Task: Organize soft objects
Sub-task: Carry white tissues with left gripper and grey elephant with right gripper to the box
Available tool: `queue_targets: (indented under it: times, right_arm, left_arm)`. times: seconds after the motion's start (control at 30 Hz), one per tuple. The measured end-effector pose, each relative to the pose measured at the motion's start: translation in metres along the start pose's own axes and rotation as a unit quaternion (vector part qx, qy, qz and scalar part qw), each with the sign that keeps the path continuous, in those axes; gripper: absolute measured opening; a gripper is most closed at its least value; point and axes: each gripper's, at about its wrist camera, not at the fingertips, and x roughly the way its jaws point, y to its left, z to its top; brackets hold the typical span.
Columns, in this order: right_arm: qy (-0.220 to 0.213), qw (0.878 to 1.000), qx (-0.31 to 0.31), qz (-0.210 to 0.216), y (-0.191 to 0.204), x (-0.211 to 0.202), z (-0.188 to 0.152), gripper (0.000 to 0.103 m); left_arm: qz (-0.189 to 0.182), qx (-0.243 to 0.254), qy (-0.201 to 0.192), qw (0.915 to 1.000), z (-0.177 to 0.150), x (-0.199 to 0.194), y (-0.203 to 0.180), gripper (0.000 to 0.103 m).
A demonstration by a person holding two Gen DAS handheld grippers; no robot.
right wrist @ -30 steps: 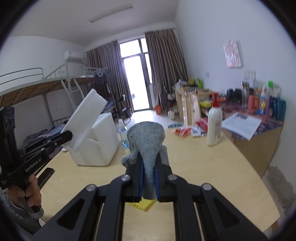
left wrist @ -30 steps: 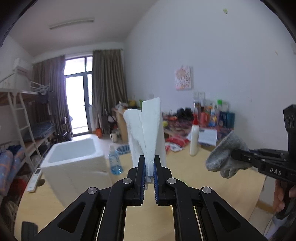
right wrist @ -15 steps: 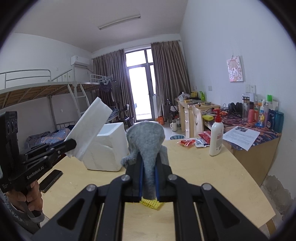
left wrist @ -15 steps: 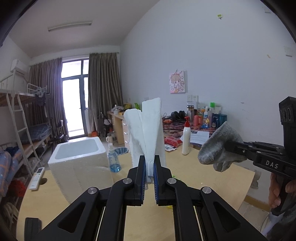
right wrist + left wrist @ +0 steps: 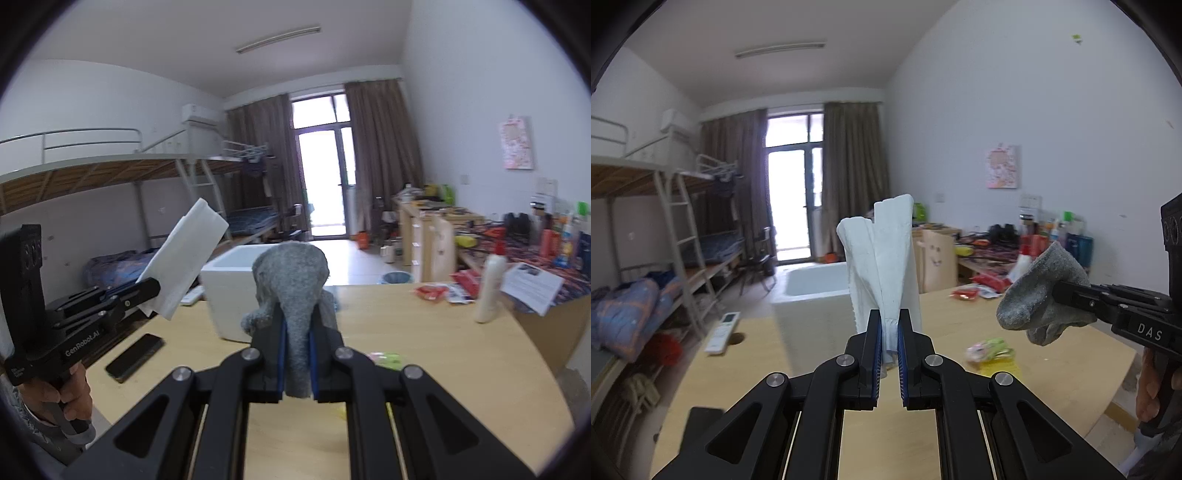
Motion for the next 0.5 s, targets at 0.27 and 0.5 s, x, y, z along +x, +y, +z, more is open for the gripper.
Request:
queue_targets:
  times: [0.27,0.5]
  right_arm:
    - [0.017,0.998,-0.018,0.058,0.033,0.031,0.005,0.013]
    - [0.032,0.997,-0.02,0.066,0.036,0.048,0.002,0.013]
  left_arm:
    - [0.06,-0.017,0.015,0.9979,-0.006,-0.014,0.028,0.008]
    - [0.083,-0.032,0.028,0.9956,-0.013,-0.007,0.045,0.008]
